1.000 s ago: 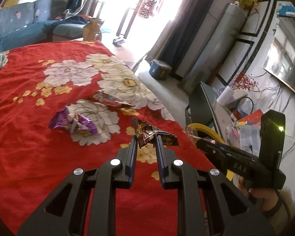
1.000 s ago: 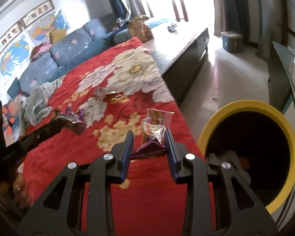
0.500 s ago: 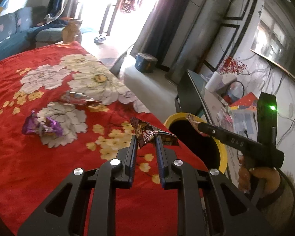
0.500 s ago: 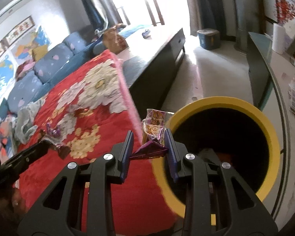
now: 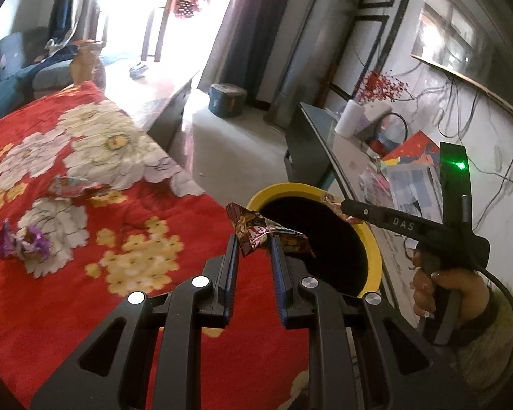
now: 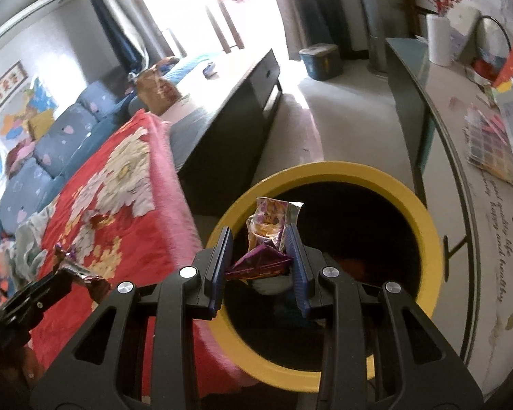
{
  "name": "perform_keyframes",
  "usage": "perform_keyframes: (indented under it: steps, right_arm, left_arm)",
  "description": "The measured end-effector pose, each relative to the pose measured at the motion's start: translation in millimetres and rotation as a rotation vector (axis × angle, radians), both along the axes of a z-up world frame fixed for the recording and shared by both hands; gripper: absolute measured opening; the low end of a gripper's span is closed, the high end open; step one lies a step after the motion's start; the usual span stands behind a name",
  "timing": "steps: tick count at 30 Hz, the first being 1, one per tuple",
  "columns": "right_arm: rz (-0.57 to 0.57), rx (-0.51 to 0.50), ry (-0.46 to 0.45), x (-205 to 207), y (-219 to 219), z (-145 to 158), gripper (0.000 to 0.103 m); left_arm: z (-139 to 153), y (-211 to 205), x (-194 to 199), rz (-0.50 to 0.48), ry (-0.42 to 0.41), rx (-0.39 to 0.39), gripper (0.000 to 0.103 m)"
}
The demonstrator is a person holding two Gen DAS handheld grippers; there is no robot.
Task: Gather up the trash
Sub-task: 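Carry the brown and clear wrappers over the bin with both tools, then open both tools to drop the wrappers into the bin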
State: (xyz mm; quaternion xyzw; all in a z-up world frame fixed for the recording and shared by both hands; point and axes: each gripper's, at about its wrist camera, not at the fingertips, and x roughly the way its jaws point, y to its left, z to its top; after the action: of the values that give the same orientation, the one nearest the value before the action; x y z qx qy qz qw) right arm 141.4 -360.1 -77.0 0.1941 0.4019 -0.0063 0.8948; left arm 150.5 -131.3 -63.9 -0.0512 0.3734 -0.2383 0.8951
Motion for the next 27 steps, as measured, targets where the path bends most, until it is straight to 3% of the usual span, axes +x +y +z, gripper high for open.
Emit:
perform_keyframes:
  steps: [16,17,19,20,23,24,27]
  right_arm:
    - [-0.091,0.069,0.015,-10,-44,-8,0.028]
    - [-0.104,0.083,0.013,-11,-48,-9,0.035]
    - [-0.130,0.092,0.009,-14,-53,-9,0.042]
    - [-0.134,0.093,0.008,-14,-54,-8,0.043]
    - [-0.135,0.086,-0.001,-15,-52,-6,0.047]
    - [-0.127,0.076,-0.007,-15,-49,-5,0.048]
    - [-0.090,0.058,-0.019,-11,-38,-3,0.049]
  left_arm:
    - [-15,-66,13,-0.115,0.001,0.054,0.020]
    - [-18,-71,14,-0.127,0.003,0.060,0.023]
    - [-21,-76,17,-0.125,0.006,0.075,0.055]
    - [-23,-76,17,-0.123,0.006,0.071,0.061]
    - [-25,-70,18,-0.106,0.003,0.060,0.070]
    - [-25,-69,19,-0.092,-0.001,0.065,0.077]
    - [-23,-53,20,-0.040,-0.014,0.065,0.081]
